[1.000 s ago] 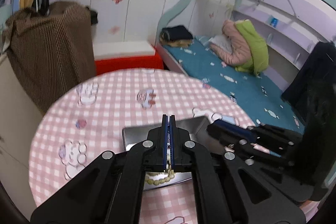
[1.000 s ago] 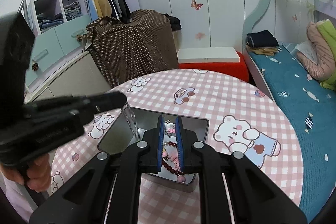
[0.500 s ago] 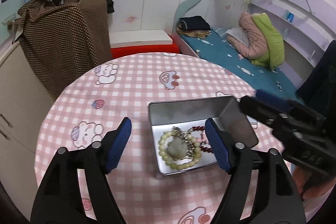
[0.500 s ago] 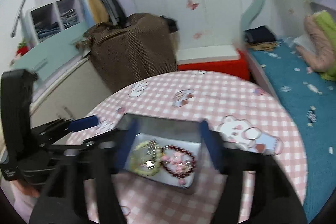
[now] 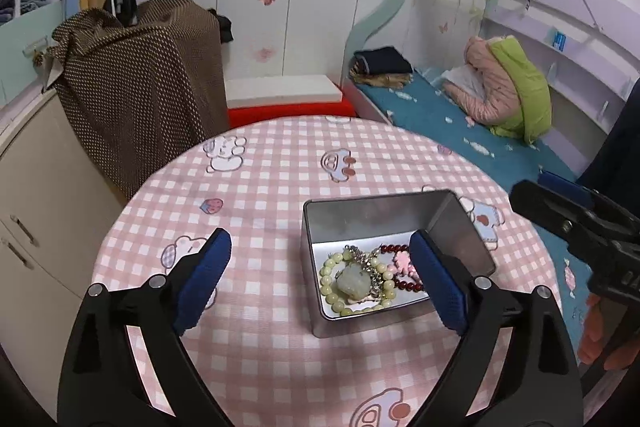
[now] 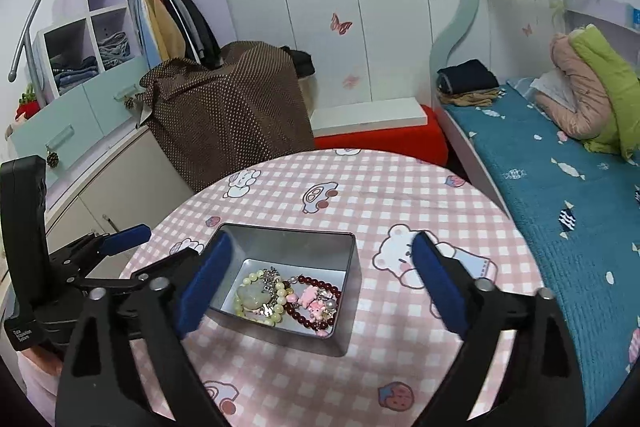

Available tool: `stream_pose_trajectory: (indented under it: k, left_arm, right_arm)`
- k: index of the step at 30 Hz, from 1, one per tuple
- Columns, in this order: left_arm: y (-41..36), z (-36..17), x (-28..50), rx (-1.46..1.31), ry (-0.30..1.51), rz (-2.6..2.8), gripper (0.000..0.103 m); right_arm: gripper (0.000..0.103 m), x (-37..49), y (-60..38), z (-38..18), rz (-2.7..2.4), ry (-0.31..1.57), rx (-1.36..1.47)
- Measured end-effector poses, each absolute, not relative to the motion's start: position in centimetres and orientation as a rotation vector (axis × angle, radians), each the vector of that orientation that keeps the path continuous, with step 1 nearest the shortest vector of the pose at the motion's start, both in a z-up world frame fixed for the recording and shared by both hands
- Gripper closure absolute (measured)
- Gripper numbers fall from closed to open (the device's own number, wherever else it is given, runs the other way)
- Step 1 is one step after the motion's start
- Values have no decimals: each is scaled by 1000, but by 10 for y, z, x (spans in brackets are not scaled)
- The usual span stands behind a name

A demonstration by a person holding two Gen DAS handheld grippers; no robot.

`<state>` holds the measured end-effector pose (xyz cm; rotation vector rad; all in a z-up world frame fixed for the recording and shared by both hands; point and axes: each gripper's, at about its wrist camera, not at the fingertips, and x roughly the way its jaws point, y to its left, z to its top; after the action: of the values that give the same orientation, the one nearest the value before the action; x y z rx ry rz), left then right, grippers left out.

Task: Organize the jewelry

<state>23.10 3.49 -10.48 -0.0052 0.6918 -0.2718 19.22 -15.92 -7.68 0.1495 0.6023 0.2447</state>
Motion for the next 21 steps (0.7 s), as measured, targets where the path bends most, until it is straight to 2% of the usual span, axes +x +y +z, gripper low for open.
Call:
stream_pose_trajectory:
  k: [7, 21]
  left_arm:
    - [27, -81, 197, 34, 571, -242, 7]
    - [15, -45, 125, 61, 423, -180, 6]
  right_arm:
    - [12, 160, -157, -59, 231, 504, 107]
    - [7, 87, -170, -31, 112, 270, 126]
